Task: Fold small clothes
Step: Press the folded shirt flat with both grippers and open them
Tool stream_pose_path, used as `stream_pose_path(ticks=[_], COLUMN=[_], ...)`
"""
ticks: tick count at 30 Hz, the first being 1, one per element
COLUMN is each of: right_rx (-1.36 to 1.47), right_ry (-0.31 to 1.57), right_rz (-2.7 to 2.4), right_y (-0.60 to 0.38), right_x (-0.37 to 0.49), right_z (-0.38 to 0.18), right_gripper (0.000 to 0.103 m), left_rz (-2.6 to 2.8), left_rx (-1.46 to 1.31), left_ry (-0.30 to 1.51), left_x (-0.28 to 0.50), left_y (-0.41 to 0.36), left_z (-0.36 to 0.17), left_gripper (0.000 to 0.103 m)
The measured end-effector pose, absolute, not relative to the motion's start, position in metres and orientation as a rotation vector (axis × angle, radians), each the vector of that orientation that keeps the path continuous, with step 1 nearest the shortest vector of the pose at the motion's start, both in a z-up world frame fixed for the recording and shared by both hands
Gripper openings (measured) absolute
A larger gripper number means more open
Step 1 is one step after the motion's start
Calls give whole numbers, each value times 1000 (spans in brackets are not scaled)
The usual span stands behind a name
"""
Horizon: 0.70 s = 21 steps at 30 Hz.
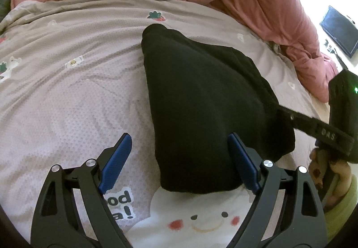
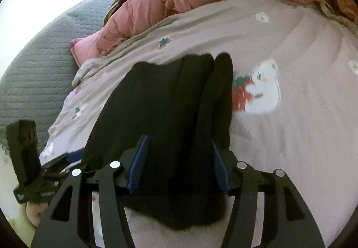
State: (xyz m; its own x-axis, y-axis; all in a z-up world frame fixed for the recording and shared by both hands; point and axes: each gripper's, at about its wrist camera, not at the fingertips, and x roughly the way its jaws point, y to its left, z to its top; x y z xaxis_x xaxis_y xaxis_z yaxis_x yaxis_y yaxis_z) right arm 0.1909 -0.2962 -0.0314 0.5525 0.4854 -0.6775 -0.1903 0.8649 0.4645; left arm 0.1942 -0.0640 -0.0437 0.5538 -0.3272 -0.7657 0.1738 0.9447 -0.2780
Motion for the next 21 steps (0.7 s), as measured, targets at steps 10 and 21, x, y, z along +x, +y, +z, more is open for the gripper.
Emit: stream_pose_path(ticks=[10,21], right_rx=[384,352], right_ry=[887,898], right_rz=[459,351], right_y=[-293,-295], right_x=[179,176], right_z=[-29,-45], right_gripper=[23,43], left_rz=[-320,-336], left_rx=[-145,-163], left_ry=[915,930], left_x=[184,182], left_y=[-72,-66], left_z=[-38,-47], left_gripper=[53,56])
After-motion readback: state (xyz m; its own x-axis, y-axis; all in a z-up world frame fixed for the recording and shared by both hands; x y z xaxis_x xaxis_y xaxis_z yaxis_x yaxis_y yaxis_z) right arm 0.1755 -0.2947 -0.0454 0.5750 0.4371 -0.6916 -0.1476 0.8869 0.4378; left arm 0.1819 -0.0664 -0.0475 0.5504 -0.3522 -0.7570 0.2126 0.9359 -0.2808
